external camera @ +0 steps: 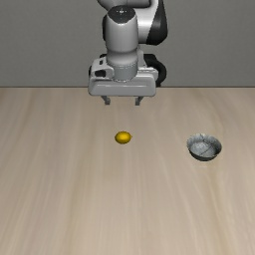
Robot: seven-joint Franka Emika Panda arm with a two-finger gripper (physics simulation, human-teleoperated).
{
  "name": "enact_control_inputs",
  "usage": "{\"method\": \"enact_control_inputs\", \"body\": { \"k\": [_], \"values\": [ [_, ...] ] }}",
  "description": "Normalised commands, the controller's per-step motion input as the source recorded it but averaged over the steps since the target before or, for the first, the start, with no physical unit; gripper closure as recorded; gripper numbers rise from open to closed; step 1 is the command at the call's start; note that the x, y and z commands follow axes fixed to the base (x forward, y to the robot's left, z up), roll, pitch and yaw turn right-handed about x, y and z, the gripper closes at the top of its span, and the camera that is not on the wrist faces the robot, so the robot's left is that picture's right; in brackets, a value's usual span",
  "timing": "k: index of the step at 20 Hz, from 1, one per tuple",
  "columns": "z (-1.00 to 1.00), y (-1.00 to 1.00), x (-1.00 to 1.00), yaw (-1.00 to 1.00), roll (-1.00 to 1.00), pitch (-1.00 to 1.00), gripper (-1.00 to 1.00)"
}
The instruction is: Pick the lemon and place it on the bowl
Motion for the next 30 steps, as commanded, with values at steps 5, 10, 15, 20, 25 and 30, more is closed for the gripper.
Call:
{"method": "enact_control_inputs", "body": {
  "k": [5, 10, 15, 20, 25, 30],
  "values": [
    [-1.00, 0.00, 0.00, 0.00, 0.00, 0.00, -1.00],
    [-1.00, 0.00, 0.00, 0.00, 0.00, 0.00, -1.00],
    [-0.60, 0.00, 0.00, 0.00, 0.00, 0.00, 1.00],
    [0.00, 0.00, 0.00, 0.00, 0.00, 0.00, 1.00],
    [0.20, 0.00, 0.00, 0.00, 0.00, 0.00, 1.00],
    [0.80, 0.00, 0.00, 0.00, 0.00, 0.00, 1.00]
  ]
}}
